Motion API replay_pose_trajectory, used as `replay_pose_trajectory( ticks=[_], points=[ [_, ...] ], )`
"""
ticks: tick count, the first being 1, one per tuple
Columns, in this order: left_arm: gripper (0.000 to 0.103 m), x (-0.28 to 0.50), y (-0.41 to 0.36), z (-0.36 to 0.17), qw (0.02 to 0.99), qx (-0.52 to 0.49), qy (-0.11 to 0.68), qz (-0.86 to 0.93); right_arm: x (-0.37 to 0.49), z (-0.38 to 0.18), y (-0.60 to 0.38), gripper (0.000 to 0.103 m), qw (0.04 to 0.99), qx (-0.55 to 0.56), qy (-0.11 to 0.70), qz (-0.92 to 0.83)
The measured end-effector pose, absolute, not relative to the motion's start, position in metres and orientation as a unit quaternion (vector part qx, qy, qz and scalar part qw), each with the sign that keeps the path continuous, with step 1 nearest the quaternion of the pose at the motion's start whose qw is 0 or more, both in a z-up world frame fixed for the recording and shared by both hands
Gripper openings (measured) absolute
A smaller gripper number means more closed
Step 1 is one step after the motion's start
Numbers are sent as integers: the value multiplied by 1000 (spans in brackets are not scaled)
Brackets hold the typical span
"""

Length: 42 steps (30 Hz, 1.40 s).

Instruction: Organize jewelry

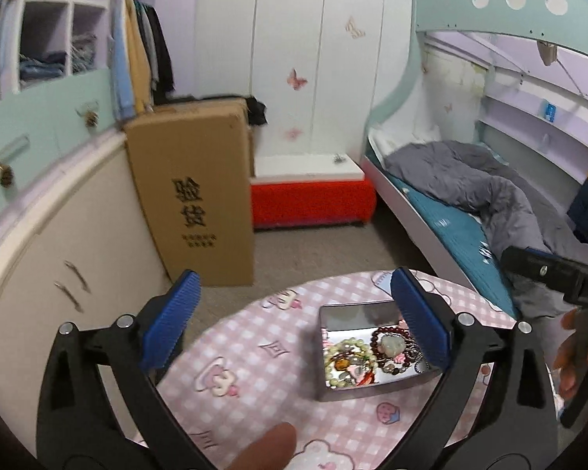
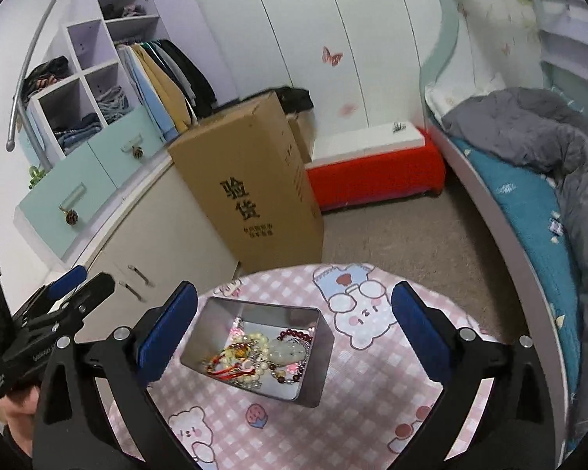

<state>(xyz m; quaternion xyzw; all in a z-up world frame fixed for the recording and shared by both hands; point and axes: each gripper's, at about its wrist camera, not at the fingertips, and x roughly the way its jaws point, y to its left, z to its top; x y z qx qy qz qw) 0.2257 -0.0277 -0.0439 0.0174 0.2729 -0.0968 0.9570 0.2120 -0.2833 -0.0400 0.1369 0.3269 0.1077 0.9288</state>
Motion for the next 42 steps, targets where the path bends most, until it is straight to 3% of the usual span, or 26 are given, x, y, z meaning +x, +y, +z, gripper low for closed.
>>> replay_pose_trajectory(
  ticks=[15, 42],
  points=[
    [97, 106, 3, 29, 984, 15, 176, -26, 101, 49, -238, 96, 968, 67, 214, 110],
    [97, -18, -9, 15, 994, 8, 111, -18, -20, 20, -213, 96, 990, 16, 138, 6]
  ],
)
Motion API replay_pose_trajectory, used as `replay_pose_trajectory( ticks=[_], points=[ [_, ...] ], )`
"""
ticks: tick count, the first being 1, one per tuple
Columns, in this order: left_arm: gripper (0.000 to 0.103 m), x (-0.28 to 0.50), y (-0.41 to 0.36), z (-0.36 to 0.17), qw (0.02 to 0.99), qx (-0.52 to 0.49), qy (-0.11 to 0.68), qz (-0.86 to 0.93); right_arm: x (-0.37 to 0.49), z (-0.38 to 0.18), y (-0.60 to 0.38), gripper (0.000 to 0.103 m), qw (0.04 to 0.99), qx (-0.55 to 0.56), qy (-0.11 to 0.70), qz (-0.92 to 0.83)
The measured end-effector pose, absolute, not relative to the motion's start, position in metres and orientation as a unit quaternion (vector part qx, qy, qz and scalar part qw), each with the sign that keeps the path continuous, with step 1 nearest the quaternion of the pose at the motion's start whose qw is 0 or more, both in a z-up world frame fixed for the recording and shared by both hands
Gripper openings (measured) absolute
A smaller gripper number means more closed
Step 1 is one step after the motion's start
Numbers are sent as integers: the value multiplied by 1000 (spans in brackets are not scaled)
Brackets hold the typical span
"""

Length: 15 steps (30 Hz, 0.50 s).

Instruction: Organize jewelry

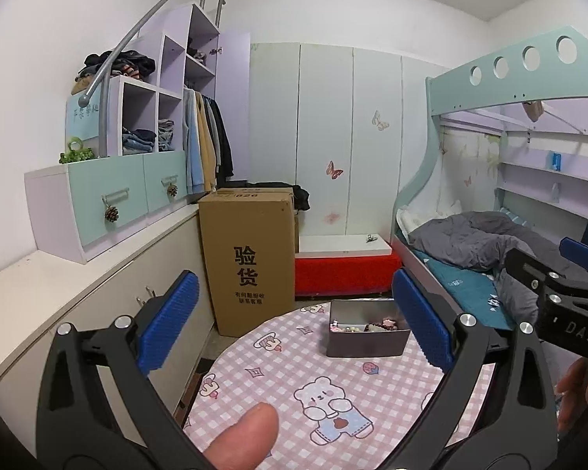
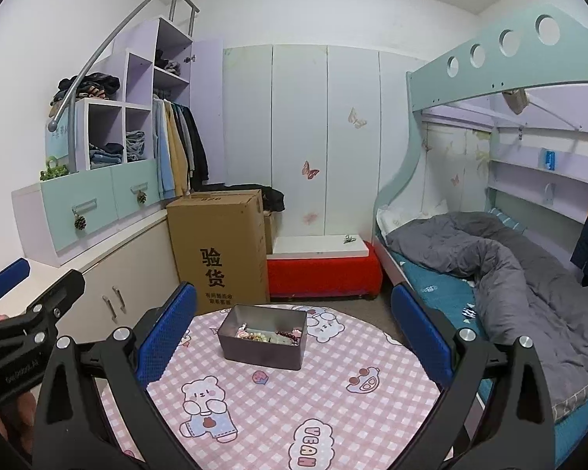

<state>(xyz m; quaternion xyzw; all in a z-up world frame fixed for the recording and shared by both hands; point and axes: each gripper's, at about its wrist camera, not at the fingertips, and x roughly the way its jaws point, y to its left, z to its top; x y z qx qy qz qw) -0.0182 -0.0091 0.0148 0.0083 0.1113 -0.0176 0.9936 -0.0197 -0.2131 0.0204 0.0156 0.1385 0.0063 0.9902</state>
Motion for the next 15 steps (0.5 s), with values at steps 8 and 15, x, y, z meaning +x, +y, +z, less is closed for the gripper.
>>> replay_pose_trajectory(
  ticks=[8, 15],
  points=[
    [97, -26, -1, 16, 995, -5, 98, -9, -27, 20, -210, 96, 991, 10, 132, 0],
    [97, -28, 0, 16, 995, -16, 93, -27, -27, 16, -210, 96, 990, 13, 138, 1]
  ],
)
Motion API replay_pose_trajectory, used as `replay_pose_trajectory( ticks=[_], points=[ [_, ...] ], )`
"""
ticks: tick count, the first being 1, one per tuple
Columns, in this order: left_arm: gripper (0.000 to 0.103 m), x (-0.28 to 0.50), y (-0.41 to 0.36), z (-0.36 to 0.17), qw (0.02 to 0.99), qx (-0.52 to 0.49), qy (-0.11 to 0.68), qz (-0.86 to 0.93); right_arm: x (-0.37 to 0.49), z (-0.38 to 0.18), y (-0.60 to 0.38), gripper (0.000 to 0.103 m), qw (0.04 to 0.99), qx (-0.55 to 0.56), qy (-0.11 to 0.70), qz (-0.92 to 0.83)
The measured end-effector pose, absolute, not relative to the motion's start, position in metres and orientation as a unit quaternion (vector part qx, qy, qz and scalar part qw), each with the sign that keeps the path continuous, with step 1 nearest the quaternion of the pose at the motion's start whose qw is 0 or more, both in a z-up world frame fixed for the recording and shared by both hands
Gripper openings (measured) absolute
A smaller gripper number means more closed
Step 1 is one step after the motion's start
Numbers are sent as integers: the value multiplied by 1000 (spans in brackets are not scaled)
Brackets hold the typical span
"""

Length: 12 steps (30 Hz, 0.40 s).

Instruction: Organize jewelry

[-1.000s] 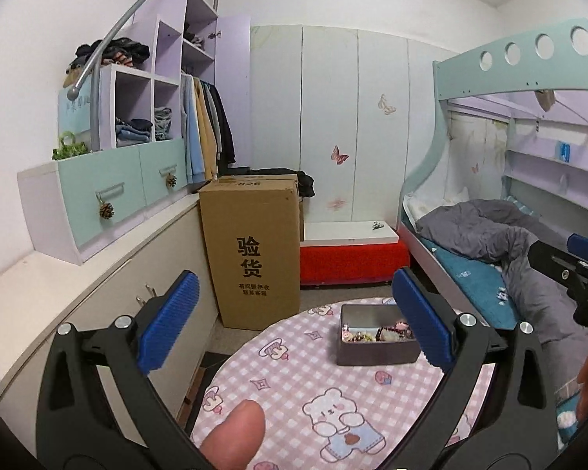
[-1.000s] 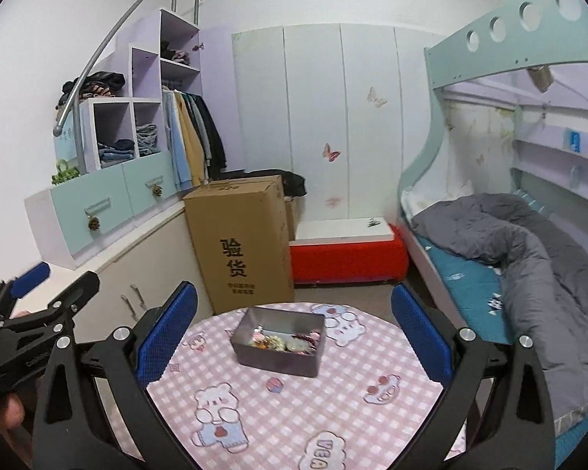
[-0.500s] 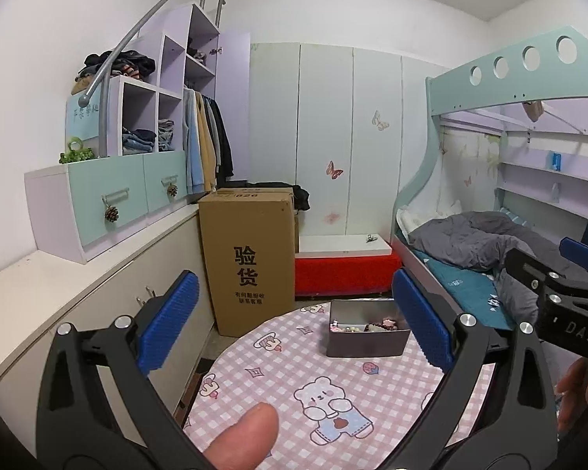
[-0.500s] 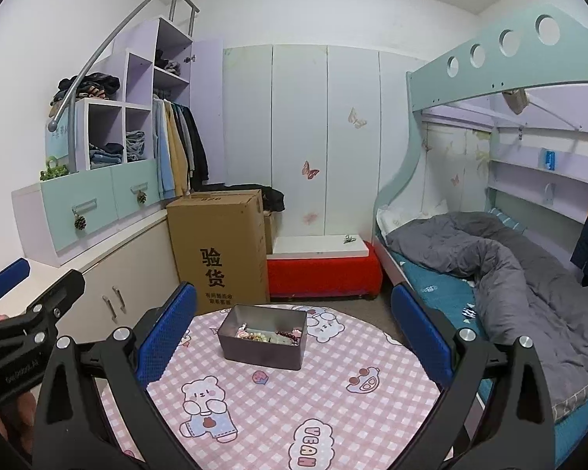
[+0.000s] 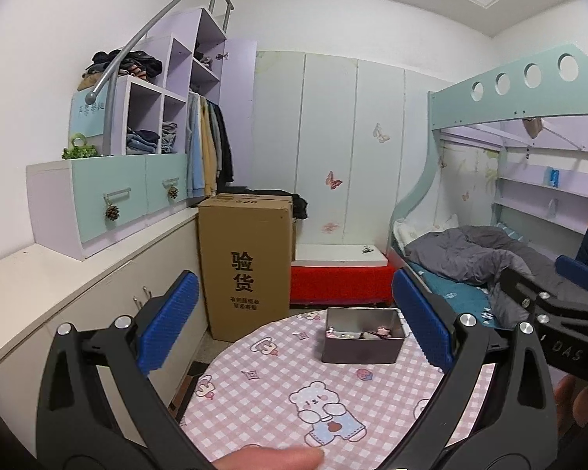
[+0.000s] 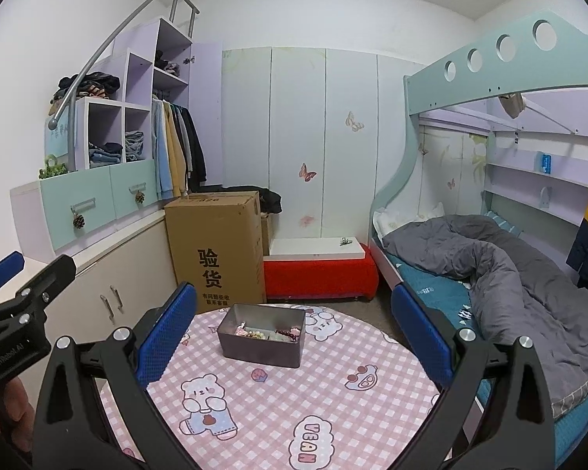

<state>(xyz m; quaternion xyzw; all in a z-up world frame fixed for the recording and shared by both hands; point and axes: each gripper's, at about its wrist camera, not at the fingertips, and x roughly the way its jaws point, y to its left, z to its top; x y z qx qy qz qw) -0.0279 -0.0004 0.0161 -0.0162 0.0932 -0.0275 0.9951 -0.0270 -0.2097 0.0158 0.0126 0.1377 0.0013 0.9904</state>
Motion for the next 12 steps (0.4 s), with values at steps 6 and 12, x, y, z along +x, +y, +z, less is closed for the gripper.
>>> replay_pose_trajectory(
  ticks=[6, 12],
  points=[
    [97, -26, -2, 13, 995, -13, 93, -28, -25, 12, -210, 96, 990, 16, 142, 5],
    [97, -23, -5, 11, 995, -1, 94, -15, -23, 10, -208, 96, 989, 17, 147, 10]
  ],
)
